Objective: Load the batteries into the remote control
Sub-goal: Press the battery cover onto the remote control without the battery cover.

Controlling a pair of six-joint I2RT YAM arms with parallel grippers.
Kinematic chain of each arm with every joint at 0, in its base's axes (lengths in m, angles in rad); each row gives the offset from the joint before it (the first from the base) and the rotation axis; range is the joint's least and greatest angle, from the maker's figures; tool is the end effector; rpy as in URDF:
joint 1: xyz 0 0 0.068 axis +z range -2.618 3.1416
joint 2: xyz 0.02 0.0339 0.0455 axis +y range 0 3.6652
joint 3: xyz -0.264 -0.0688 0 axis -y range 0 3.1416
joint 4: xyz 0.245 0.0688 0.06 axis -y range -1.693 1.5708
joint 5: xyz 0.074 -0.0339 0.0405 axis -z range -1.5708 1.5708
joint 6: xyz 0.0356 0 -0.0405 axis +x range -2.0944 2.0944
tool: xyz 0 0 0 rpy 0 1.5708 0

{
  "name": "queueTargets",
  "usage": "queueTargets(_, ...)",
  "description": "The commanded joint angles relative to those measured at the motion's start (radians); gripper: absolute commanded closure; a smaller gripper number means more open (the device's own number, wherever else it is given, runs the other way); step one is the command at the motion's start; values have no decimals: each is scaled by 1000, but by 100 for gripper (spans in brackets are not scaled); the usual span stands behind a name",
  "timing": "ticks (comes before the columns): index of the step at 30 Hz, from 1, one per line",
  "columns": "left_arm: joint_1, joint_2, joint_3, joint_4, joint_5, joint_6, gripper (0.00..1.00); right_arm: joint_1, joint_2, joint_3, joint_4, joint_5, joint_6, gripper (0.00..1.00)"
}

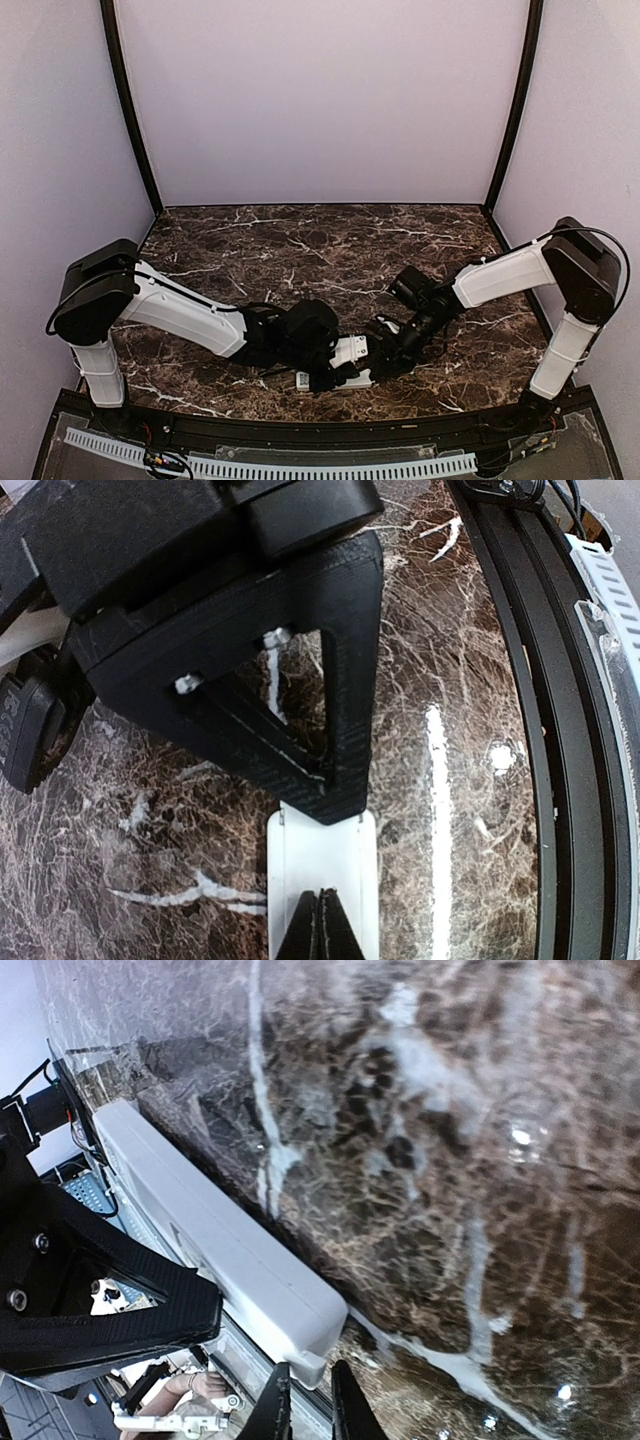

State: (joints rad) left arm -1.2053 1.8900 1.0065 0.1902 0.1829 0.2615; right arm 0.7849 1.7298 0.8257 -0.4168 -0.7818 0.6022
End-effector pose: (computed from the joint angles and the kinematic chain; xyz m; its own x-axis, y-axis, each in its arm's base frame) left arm 0.1328 -0.3652 0.1432 0.0297 0.6337 -0.7730 0.9945 0.0590 0.0866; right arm 0.1839 0.2192 0.1226 -0.9188 -0.3497 0.1829 -0.1266 0.7002 0.7027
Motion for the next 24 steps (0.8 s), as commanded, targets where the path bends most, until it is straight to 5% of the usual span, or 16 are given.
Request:
queueTargets(1, -7, 12, -51, -123, -17, 14, 100, 15, 24, 1, 37, -5, 9, 89)
queueTargets(24, -7, -2, -64, -129, -40, 11, 100, 56, 88, 57, 127, -25, 62, 99)
